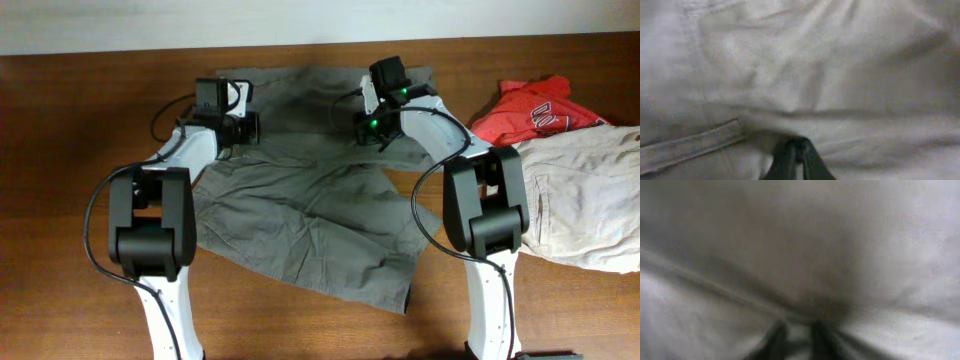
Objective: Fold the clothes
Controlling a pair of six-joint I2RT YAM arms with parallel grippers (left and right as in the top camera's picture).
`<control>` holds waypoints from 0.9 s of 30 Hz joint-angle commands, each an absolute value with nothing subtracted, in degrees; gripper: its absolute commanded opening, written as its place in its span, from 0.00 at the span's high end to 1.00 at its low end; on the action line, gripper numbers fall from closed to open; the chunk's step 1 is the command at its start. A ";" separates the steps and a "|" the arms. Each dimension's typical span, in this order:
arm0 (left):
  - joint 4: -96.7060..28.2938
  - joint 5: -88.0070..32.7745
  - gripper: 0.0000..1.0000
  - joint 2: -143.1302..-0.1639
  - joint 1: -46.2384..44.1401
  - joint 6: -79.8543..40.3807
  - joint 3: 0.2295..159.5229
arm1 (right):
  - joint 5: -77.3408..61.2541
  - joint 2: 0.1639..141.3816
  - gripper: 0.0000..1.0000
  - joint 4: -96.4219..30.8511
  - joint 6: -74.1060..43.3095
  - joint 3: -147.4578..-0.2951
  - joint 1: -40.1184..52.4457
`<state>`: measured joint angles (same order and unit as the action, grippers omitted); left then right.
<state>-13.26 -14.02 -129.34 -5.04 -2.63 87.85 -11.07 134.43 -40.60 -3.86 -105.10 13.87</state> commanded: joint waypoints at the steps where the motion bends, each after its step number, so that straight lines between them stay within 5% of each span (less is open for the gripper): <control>1: -20.29 -7.29 0.77 -133.95 -1.48 -2.76 92.97 | -10.37 135.41 0.68 -46.41 -0.58 -111.13 11.46; 5: -31.77 -7.68 0.59 -133.86 -1.15 1.41 103.77 | -10.37 132.94 0.69 -57.43 -0.62 -120.27 9.89; 11: -53.71 -7.68 0.56 -133.64 -1.17 3.14 119.79 | -10.11 127.70 0.64 -74.48 -0.67 -129.97 8.19; 15: -67.68 -7.68 0.58 -133.62 -1.21 3.38 127.37 | -10.11 124.66 0.60 -81.95 -0.86 -130.19 8.21; 18: -75.46 -7.68 0.73 -133.32 -1.21 5.34 131.41 | -10.11 123.07 0.60 -86.94 -0.86 -130.19 8.40; 27: -88.62 -4.91 0.77 -119.17 -4.05 6.28 135.33 | -5.63 109.03 0.55 -92.33 -1.37 -130.19 11.05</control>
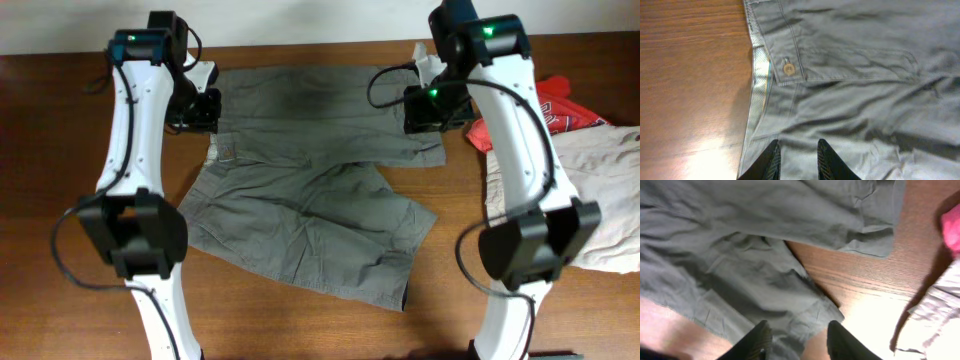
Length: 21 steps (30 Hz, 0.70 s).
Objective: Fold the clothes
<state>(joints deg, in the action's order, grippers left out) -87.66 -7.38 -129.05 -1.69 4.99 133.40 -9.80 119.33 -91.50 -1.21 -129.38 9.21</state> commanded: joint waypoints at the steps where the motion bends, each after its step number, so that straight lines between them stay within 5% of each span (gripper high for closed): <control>1: -88.77 -3.75 0.77 -116.86 -4.97 6.09 135.33 | -3.84 107.28 0.54 -92.58 -2.33 -130.19 11.44; 12: -94.52 4.58 0.72 -99.92 -20.08 0.14 133.51 | 2.20 87.66 0.41 -97.32 -14.13 -124.68 14.63; 21: -81.45 -4.89 0.67 -99.72 -28.60 -0.97 104.62 | 0.73 81.34 0.35 -88.92 -20.71 -93.01 14.61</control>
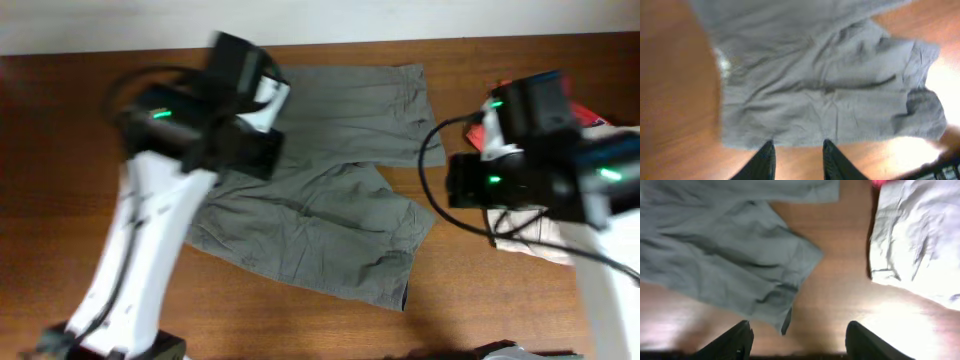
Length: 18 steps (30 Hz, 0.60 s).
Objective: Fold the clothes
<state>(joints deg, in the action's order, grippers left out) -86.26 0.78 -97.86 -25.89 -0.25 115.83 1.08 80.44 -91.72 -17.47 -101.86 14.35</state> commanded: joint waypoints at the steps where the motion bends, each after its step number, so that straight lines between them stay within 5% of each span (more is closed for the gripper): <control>1: -78.04 -6.90 0.66 -99.72 -29.63 0.25 100.18 | -0.36 81.52 0.38 -86.15 -20.69 -88.95 14.61; 6: -62.17 -17.04 0.62 -99.79 -36.62 4.56 80.18 | -10.09 84.05 0.83 -70.65 -19.81 -69.78 14.59; 18: -58.24 -18.20 0.55 -103.96 -47.31 16.62 74.65 | -15.86 92.95 0.93 -55.20 -19.40 -61.80 14.55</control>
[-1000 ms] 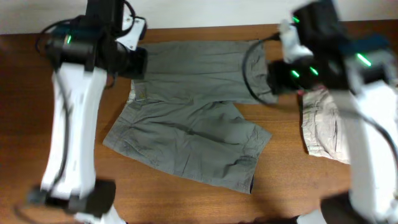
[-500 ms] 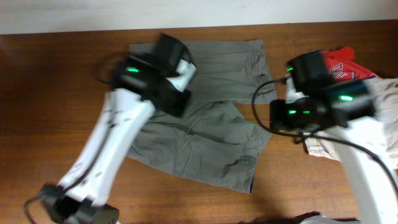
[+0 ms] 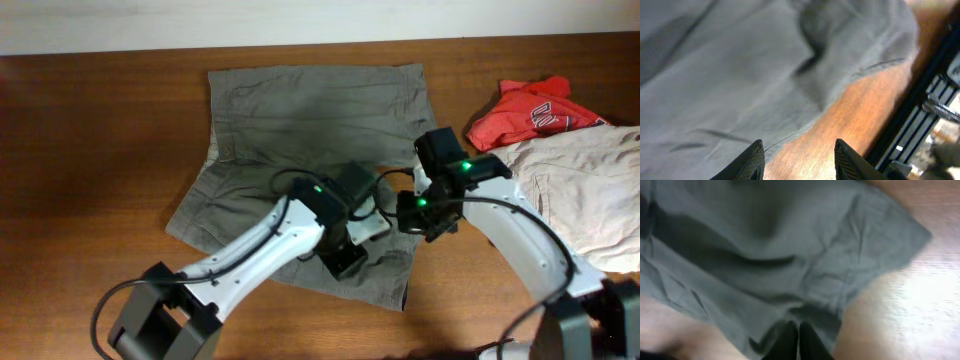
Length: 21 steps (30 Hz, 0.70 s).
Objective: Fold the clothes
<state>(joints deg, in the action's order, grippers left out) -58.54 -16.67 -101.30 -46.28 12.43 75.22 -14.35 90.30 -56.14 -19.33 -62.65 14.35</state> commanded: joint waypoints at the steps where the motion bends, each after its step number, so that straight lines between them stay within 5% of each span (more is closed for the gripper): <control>1: -58.35 -18.24 0.55 -105.12 -47.62 16.60 74.65 | -15.55 94.56 0.94 -54.39 -19.38 -61.80 14.55; 21: -62.65 -18.26 0.57 -112.73 -47.94 16.36 74.04 | -11.92 105.49 0.97 -46.68 -16.36 -61.80 6.66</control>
